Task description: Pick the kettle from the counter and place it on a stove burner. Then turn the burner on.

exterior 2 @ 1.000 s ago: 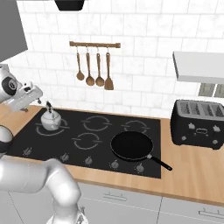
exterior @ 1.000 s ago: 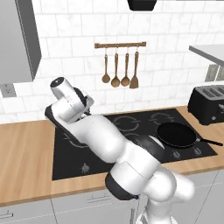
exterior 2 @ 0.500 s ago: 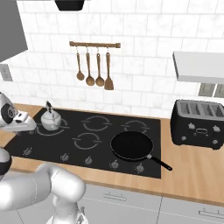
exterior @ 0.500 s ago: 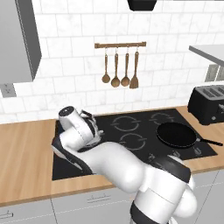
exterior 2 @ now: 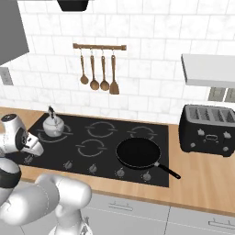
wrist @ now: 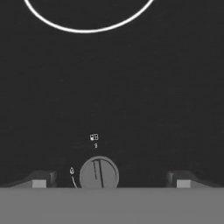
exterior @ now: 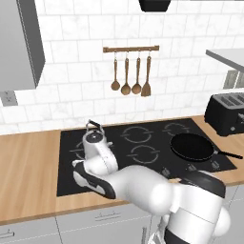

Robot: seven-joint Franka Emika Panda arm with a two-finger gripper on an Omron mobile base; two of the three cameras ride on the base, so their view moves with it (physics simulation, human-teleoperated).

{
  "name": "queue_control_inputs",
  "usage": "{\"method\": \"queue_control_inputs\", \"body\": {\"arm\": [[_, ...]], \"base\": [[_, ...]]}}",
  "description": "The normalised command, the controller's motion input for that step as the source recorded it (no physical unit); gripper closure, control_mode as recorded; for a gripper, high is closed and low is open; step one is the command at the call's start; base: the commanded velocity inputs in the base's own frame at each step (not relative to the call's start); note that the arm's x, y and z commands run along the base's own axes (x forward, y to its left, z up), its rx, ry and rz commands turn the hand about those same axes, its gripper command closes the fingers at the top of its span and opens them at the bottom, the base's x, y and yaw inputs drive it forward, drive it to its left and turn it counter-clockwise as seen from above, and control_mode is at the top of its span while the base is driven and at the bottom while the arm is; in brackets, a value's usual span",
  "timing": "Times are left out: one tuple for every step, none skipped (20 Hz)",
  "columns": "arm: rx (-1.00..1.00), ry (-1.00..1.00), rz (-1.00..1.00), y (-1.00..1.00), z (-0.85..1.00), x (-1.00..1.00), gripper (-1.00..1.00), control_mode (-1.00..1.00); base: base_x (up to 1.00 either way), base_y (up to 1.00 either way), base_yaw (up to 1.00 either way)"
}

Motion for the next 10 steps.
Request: {"method": "queue_control_inputs", "body": {"arm": [[-0.07, 0.07, 0.00, 0.00, -0.46, 0.00, -1.00, -1.00], [-0.04, 0.05, 0.00, 0.00, -0.34, 0.00, -1.00, -1.00], [-0.01, 0.03, 0.00, 0.00, -0.29, 0.00, -1.00, -1.00], [0.00, 0.00, 0.00, 0.00, -0.21, 0.00, -1.00, -1.00], [0.00, 0.00, 0.00, 0.04, -0.05, 0.00, -1.00, -1.00], [0.00, 0.00, 0.00, 0.13, -0.01, 0.04, -1.00, -1.00], [0.00, 0.00, 0.00, 0.15, 0.00, 0.09, -1.00, -1.00], [0.00, 0.00, 0.00, 0.20, 0.00, 0.10, -1.00, -1.00], [0.00, 0.00, 0.00, 0.24, 0.00, 0.12, -1.00, -1.00], [0.00, 0.00, 0.00, 0.30, 0.00, 0.10, -1.00, -1.00]], "base": [[0.00, 0.00, 0.00], [0.00, 0.00, 0.00], [0.00, 0.00, 0.00], [0.00, 0.00, 0.00], [0.00, 0.00, 0.00], [0.00, 0.00, 0.00], [0.00, 0.00, 0.00], [0.00, 0.00, 0.00], [0.00, 0.00, 0.00], [0.00, 0.00, 0.00]]}}
